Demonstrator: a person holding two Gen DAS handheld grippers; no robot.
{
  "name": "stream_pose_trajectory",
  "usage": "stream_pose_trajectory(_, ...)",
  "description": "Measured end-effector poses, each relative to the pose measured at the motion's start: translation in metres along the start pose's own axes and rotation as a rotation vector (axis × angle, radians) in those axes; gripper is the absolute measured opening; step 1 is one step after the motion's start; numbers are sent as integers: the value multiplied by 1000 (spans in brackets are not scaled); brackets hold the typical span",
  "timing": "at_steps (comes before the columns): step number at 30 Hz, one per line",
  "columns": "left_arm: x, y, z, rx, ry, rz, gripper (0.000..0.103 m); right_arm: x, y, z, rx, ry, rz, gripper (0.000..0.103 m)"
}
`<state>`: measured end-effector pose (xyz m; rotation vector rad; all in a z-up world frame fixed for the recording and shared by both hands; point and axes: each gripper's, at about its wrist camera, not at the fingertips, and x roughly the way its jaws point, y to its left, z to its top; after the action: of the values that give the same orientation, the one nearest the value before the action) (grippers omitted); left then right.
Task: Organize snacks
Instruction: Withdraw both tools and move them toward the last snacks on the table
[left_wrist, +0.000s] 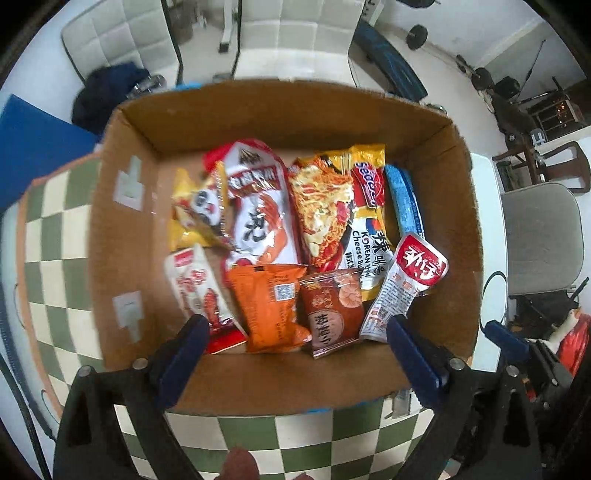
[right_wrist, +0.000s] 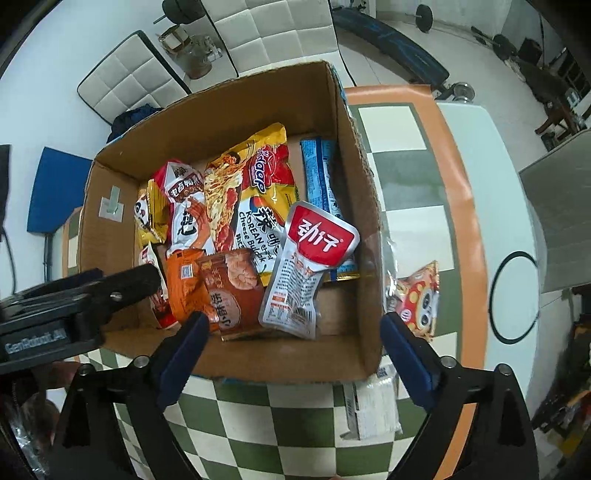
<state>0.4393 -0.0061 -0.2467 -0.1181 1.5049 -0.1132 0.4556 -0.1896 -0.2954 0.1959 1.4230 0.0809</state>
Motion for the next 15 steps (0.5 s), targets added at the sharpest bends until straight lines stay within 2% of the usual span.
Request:
stream_pose_trajectory(4,-18,6,-12,-2,-49,20,102,-14,4,-7,-18,-23,-27,101)
stream_pose_trajectory(15,-59,11,-49,-17,-190,67,102,-60,20,-33,-64,-110,-31,101)
